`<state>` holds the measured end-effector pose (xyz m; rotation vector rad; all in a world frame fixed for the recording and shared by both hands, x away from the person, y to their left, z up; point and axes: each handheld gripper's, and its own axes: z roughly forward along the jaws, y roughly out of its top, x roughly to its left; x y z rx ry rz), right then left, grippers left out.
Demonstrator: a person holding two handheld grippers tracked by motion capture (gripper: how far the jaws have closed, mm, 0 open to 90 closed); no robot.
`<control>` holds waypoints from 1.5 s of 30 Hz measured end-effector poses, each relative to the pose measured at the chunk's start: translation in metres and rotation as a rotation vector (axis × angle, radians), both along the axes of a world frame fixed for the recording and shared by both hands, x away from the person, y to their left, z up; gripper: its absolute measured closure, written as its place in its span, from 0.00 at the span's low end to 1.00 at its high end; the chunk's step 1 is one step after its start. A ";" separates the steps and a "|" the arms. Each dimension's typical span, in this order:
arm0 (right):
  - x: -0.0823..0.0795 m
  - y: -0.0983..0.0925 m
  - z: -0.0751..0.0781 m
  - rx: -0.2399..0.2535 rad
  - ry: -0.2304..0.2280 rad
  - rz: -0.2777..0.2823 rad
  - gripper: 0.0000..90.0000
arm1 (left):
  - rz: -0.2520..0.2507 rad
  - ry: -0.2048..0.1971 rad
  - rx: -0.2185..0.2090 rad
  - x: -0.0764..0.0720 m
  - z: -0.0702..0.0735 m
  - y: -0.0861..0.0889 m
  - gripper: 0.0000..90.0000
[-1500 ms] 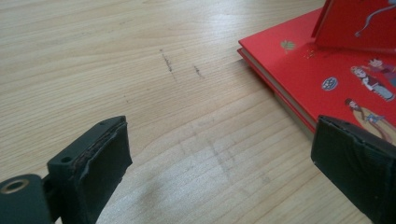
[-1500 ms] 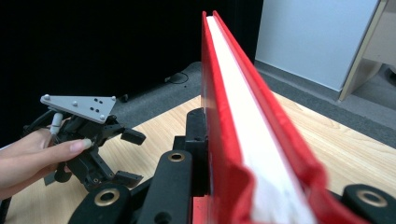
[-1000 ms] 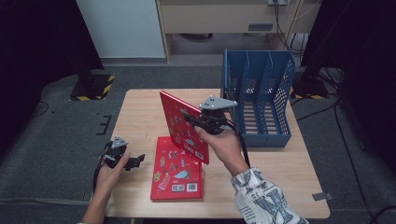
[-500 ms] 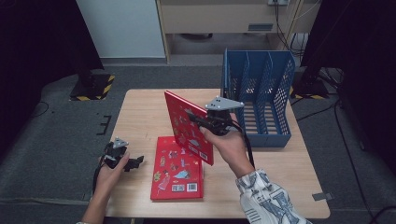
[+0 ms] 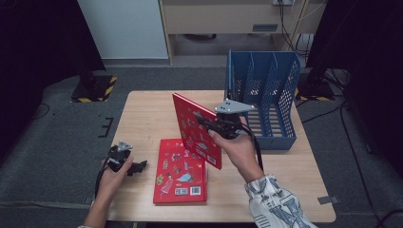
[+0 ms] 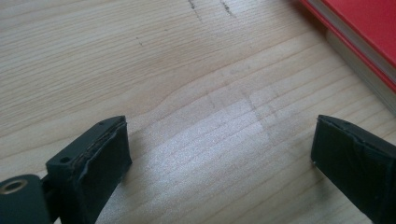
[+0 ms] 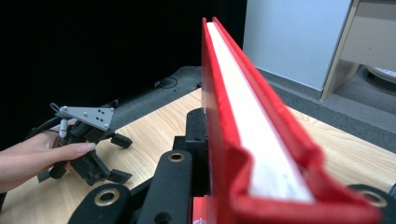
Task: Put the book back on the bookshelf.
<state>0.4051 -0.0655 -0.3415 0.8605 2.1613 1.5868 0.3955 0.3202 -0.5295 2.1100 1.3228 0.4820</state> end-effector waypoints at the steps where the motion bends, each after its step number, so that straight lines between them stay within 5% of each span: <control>1: -0.001 -0.001 0.000 0.001 0.000 -0.002 0.88 | 0.000 0.000 0.000 0.000 0.000 0.000 0.04; 26: -0.015 -0.023 0.003 0.004 -0.005 -0.014 0.88 | -0.011 -0.056 -0.010 -0.003 -0.007 -0.001 0.00; 45: -0.027 -0.044 0.003 0.010 -0.003 -0.027 0.88 | -0.009 -0.056 -0.012 -0.003 -0.007 -0.001 0.00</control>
